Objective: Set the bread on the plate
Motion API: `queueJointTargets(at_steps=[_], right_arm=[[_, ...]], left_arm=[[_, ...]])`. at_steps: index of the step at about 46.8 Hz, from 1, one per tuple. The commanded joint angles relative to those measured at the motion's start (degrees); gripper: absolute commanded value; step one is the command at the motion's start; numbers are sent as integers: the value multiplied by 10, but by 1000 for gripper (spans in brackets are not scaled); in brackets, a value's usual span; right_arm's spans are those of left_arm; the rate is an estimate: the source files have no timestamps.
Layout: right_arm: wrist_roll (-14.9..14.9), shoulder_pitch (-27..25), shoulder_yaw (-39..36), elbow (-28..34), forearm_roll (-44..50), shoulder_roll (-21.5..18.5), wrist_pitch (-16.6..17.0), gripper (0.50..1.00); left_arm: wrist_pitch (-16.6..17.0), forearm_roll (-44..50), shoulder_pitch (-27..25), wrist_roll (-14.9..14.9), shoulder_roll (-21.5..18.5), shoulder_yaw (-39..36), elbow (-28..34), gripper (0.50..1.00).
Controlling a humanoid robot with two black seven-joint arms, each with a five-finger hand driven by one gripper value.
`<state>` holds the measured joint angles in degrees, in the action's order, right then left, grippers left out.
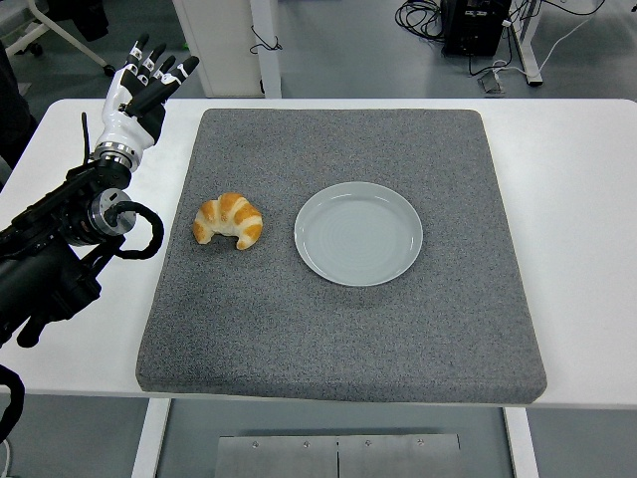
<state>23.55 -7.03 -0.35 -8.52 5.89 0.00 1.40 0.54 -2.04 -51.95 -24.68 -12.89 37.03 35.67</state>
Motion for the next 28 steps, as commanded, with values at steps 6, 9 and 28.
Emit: queueJointTargets(at_steps=[6,9,28], right_arm=[[0,0,0,0,0,0,0,1000],[0,0,0,0,0,0,0,1000],[0,0,0,0,0,0,0,1000]], left_arm=[[5,0,-2,-1,1,1,-7,981],[4,3,-2,-1,1,2,-7,981],[-1,-1,-5,-3,4,-1,-7,981]])
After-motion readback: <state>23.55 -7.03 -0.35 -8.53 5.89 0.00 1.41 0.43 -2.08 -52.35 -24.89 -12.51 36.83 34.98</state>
